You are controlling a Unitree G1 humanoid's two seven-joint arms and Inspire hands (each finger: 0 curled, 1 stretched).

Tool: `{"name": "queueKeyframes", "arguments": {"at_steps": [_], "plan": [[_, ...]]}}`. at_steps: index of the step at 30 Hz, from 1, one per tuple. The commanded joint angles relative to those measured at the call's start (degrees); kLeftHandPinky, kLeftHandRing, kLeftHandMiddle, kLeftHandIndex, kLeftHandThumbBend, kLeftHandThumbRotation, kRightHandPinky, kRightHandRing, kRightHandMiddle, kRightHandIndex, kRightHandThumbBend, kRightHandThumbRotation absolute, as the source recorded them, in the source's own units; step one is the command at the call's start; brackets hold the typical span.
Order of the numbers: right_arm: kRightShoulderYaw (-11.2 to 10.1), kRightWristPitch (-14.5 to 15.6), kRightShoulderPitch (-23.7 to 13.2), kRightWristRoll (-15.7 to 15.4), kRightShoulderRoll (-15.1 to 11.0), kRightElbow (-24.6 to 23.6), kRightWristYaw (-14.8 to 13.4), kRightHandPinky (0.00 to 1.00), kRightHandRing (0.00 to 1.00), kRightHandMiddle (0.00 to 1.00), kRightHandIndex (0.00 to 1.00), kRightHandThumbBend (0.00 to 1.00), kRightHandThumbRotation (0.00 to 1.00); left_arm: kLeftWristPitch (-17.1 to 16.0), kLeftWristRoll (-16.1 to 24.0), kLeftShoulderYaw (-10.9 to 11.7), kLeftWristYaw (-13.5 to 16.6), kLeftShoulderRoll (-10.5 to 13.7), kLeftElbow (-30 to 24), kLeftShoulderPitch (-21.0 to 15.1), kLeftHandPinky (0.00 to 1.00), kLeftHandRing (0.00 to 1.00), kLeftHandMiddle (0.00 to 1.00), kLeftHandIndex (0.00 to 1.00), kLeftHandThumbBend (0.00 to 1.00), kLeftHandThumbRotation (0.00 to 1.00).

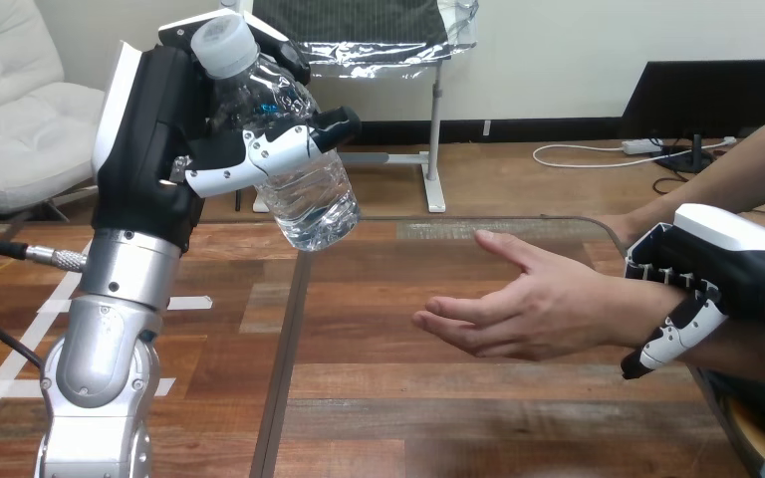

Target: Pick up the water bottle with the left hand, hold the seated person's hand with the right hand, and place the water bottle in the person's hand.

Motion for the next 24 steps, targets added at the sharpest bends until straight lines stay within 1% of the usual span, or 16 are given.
{"name": "queueKeyframes", "arguments": {"at_steps": [1,5,8,11,17,24], "plan": [[-1.8,0.1,-4.4,0.1,-0.9,0.7,-1.1,0.22,0.28,0.35,0.37,0.95,0.05,-0.7,-0.6,-0.4,0.1,-0.1,0.9,-4.8,0.22,0.27,0.32,0.35,0.59,0.00],[-1.6,0.6,-4.6,0.1,-0.6,0.5,-0.7,0.21,0.27,0.34,0.37,0.95,0.05,-1.0,-0.2,-0.8,0.4,-0.5,1.6,-5.0,0.22,0.27,0.32,0.35,0.58,0.00],[-1.2,1.5,-4.9,-0.2,-0.3,0.1,-0.3,0.21,0.26,0.33,0.37,0.95,0.05,-1.9,0.4,-1.3,0.6,-0.7,2.9,-5.4,0.22,0.27,0.32,0.35,0.58,0.00],[-0.8,2.3,-5.3,-0.6,0.1,-0.2,-0.1,0.21,0.27,0.34,0.37,0.95,0.06,-1.9,0.1,-1.6,0.5,-1.3,4.0,-5.7,0.22,0.27,0.32,0.35,0.58,0.00],[-0.1,2.8,-6.2,-1.0,1.0,-0.3,0.2,0.21,0.27,0.35,0.37,0.94,0.07,-2.9,-0.8,-2.5,-0.5,-2.3,7.1,-6.5,0.22,0.28,0.33,0.36,0.57,0.00],[0.7,4.3,-7.3,-1.6,2.4,-0.7,0.6,0.21,0.27,0.35,0.37,0.94,0.08,-4.9,-0.4,-3.6,-0.1,-3.8,11.6,-7.2,0.23,0.29,0.34,0.37,0.57,0.00]]}}
